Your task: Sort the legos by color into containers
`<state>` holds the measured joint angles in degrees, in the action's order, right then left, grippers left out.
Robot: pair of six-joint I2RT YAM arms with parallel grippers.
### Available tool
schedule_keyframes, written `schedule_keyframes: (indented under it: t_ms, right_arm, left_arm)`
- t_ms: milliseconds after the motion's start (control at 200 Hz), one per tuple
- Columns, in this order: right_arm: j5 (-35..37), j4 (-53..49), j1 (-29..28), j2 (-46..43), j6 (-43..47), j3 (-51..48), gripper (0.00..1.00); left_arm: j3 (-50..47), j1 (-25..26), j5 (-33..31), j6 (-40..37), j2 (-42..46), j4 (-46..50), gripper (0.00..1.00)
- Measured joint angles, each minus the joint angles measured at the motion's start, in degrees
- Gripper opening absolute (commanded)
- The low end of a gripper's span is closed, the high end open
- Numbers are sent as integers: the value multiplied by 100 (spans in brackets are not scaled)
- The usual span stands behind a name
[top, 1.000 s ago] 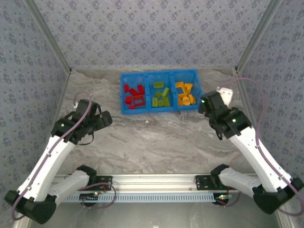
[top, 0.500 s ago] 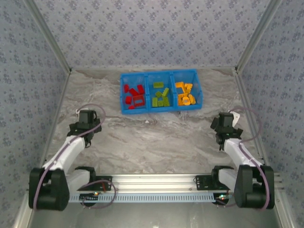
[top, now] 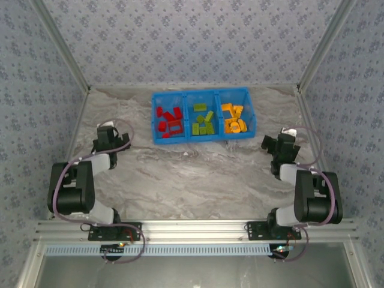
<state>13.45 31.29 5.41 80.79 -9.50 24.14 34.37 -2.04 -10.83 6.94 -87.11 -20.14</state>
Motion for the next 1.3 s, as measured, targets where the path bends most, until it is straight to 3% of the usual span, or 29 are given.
schedule_keyframes:
  t_ms: [145, 335, 565, 789, 1304]
  right_arm:
    - [-199, 570, 68, -96, 33, -221, 100]
    - [-144, 1115, 175, -369, -15, -826, 100]
    - [-223, 1569, -111, -407, 240, -973, 100]
    - [-490, 1775, -310, 568, 597, -579, 100]
    - [-166, 1735, -525, 590, 758, -400, 100]
  left_arm:
    - [-144, -17, 415, -184, -59, -616, 98]
    - [-1419, -2, 494, -264, -2, -2293, 98]
    - [-1314, 98, 396, -293, -37, -2551, 98]
    - [-1248, 98, 393, -293, -37, -2662, 98]
    - [-1248, 98, 391, -304, -37, -2660, 98]
